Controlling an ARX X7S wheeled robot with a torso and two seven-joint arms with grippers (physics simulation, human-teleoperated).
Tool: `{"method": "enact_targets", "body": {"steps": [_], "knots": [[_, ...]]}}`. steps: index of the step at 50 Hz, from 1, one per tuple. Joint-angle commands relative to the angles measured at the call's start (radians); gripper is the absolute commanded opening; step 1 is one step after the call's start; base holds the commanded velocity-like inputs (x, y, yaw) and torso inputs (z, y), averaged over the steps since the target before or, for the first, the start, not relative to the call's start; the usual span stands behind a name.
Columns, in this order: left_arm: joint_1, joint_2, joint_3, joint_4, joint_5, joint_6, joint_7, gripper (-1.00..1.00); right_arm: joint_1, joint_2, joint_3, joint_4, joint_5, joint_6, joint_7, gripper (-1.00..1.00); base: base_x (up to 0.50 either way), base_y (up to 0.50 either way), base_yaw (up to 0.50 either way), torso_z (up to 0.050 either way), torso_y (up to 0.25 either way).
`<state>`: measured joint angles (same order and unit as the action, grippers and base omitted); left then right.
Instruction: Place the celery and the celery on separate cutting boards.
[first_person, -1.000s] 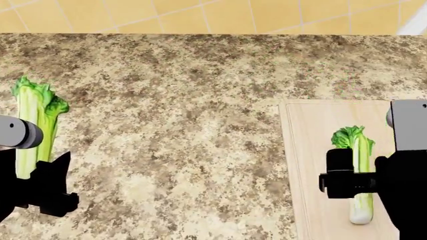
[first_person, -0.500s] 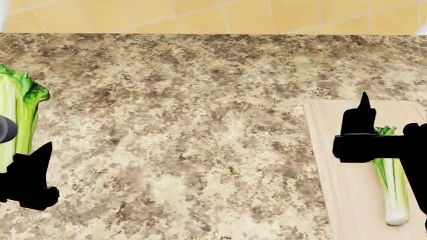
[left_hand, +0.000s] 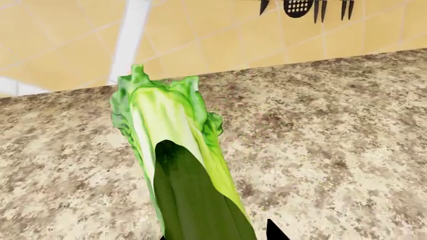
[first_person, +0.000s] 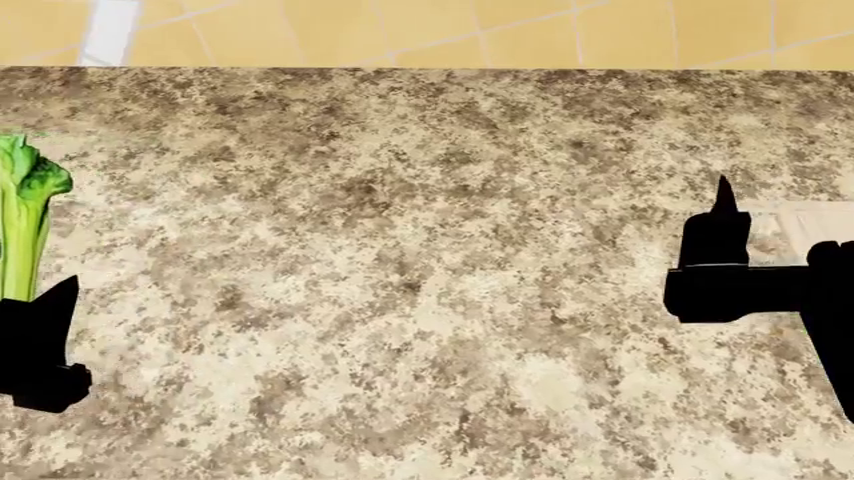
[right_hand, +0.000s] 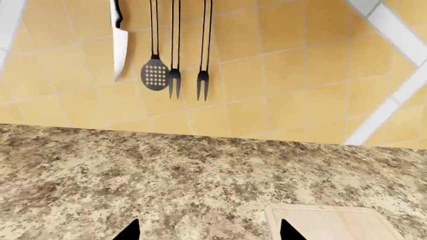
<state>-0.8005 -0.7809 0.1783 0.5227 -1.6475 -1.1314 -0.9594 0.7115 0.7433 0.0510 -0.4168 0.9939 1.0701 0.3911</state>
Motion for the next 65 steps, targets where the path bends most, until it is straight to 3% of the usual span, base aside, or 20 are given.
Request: {"method": "enact_targets", "body": {"steps": [1, 65], "knots": [[0.004, 0.014, -0.044, -0.005, -0.006, 0.028, 0.038, -1.0, 0.006, -0.018, 0.028, -0.001, -0.001, 0.005, -0.017, 1.0, 0.0, 0.5, 0.0, 0.0, 0.0], [0.055, 0.001, -0.028, -0.007, 0.043, 0.062, 0.074, -1.0, 0.009, -0.017, 0.033, 0.009, 0.034, 0.014, 0.012, 1.0, 0.0, 0.5, 0.0, 0.0, 0.0]]}}
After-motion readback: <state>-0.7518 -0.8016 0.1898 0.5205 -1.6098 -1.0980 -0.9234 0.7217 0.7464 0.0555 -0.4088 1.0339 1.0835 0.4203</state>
